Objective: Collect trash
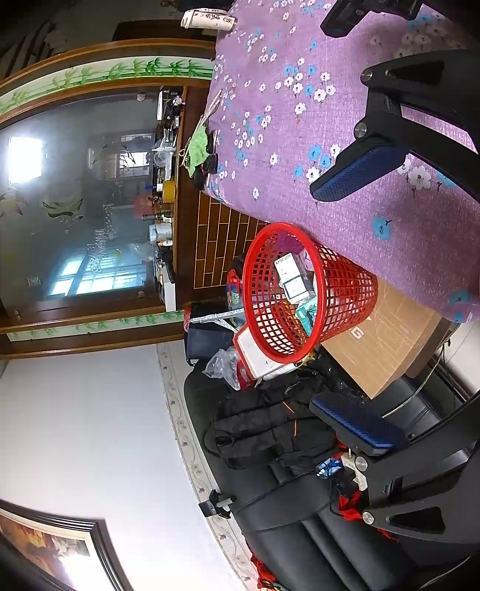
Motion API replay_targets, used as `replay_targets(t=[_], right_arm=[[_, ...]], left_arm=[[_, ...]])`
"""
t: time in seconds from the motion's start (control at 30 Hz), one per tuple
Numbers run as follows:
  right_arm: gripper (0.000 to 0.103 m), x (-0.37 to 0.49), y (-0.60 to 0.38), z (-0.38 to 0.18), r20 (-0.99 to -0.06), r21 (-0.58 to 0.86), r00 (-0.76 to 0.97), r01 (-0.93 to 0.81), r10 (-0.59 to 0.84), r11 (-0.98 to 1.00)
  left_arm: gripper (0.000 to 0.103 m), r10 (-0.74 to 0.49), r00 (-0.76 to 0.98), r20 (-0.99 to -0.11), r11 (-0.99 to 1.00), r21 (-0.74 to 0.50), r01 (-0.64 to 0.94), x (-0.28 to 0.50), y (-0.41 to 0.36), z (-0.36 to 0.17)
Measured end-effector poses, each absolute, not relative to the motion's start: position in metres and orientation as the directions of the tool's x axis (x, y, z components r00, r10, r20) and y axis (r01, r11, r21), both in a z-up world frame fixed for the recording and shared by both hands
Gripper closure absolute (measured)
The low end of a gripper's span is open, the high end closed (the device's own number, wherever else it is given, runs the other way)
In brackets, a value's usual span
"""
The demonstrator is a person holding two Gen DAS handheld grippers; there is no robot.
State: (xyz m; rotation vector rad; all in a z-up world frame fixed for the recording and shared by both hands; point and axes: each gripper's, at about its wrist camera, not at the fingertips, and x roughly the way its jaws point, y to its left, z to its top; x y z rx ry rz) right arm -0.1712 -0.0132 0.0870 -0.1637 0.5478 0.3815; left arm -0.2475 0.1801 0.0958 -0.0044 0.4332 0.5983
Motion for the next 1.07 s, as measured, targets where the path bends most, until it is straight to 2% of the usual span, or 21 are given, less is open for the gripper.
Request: replay_targets(t=[0.77,0.93,1.07], right_arm=[[0.005,-0.166,-0.019,0.081,-0.551,-0.039,0.778,-0.386,0.303,0.922],[0.005,-0.144,-0.053,0.082,-0.557,-0.011,0.794,-0.301,0.244,0.954],[0.001,-0.105,-0.113,0.078,-0.617,0.045,0.774,-0.145,0.142,0.988]], left_arm=[[0.0,0.534,0.742,-0.406,0.84,0.15,-0.522,-0.237,0.175,0.096],[0.0,0.412,0.783,-0.466,0.904,0.104,-0.414,-0.209,0.162,0.104],[0.0,0.224,0.768,-0.6,0.969,0.054,-0.24,-0.158,0.13,0.096]])
